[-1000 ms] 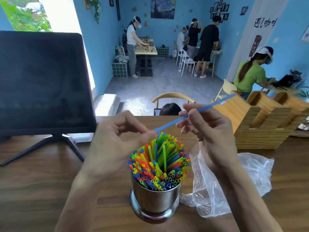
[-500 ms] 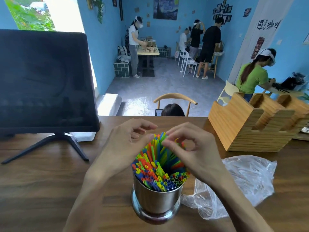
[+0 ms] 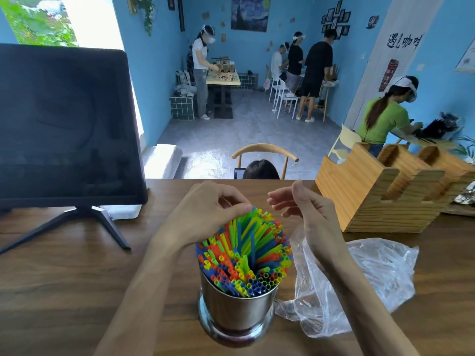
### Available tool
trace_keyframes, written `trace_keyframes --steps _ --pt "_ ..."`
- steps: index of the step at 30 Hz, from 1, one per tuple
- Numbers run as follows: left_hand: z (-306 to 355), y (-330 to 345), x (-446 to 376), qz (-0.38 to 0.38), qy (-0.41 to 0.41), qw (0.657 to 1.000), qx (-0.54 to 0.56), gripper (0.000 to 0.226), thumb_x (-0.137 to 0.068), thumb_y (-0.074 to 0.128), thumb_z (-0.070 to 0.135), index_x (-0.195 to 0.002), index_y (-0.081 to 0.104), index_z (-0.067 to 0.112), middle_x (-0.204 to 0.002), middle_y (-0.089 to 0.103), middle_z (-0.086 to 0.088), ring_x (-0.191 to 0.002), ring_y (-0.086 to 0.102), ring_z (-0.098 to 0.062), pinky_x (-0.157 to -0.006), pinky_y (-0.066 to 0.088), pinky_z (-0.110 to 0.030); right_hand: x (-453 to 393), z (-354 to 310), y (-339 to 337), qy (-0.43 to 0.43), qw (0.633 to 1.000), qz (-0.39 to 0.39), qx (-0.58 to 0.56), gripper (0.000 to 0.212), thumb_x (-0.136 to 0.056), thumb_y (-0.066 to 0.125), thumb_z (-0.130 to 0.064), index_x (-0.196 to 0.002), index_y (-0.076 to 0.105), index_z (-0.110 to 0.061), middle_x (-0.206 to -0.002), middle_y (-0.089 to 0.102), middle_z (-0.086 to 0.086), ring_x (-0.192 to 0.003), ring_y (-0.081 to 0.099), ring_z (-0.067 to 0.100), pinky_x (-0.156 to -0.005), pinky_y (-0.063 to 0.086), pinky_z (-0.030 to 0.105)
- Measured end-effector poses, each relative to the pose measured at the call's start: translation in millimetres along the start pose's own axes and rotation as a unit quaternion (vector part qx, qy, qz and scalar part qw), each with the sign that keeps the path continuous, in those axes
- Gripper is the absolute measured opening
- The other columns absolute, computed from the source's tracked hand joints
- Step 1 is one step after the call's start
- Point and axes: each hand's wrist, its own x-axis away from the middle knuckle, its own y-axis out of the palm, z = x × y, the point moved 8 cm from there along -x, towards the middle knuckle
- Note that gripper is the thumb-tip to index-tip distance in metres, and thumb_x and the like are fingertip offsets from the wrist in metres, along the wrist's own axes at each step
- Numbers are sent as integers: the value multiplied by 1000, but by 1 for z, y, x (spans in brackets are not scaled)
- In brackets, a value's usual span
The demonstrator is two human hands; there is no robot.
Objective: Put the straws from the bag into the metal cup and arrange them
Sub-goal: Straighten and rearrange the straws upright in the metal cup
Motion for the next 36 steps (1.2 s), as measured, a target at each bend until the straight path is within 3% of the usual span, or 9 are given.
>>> trace_keyframes --steps 3,6,10,14,18,21,27,33,36 --pt "1 4 -2 -19 6 1000 14 7 -92 70 42 -97 75 42 -88 71 19 -86 64 3 -75 45 -14 -1 6 1 19 1000 -24 5 48 -99 42 -46 -92 79 -16 -91 78 4 -90 71 23 -82 51 38" --pt "4 9 -5 -59 20 998 1 19 -95 66 40 -112 73 45 -94 70 20 -91 63 3 -77 45 -12 -3 12 6 36 997 -57 24 46 -101 42 -46 -96 78 -17 -92 77 4 -89 71 21 -83 54 40" --pt "9 12 -8 -89 37 995 -25 14 -97 64 41 -105 75 45 -94 71 23 -93 63 5 -78 46 -15 -1 20 11 56 993 -89 50 34 -98 51 -45 -100 77 -22 -90 75 0 -80 66 11 -77 54 29" --pt "13 11 -11 -103 44 993 -29 14 -95 66 43 -107 74 43 -94 71 23 -93 62 7 -76 43 -13 -1 22 11 74 992 -89 42 19 -102 56 -31 -102 73 -21 -91 75 3 -81 66 10 -76 56 24" --pt "17 17 -14 -157 44 985 -54 22 -98 62 43 -119 70 46 -102 71 21 -96 62 7 -81 47 -15 -2 23 12 82 992 -87 27 25 -106 49 -30 -103 72 -19 -86 74 -2 -77 66 7 -72 55 20" --pt "21 18 -16 -180 44 981 -51 17 -98 63 38 -112 74 43 -99 72 20 -93 64 6 -80 48 -14 -1 25 14 85 992 -92 24 31 -107 45 -33 -104 71 -18 -80 69 -4 -74 65 5 -69 54 18" --pt "26 12 -18 -150 52 987 -37 5 -94 71 34 -95 76 35 -88 73 17 -87 66 1 -75 50 -15 1 27 10 87 992 -86 23 35 -107 42 -36 -106 71 -17 -90 72 11 -78 67 13 -71 55 22" --pt "40 -1 -13 -75 84 994 18 4 -88 76 31 -87 72 33 -105 70 18 -109 60 2 -100 44 -28 -1 20 8 65 994 -79 23 38 -100 44 -46 -105 73 -22 -101 76 -3 -99 69 16 -89 51 36" --pt "47 -11 -11 -32 90 993 67 5 -90 74 26 -90 74 32 -97 73 13 -100 67 -3 -93 50 -25 -1 9 12 34 995 -93 10 34 -98 49 -45 -104 73 -22 -103 75 -6 -103 68 12 -90 49 29"
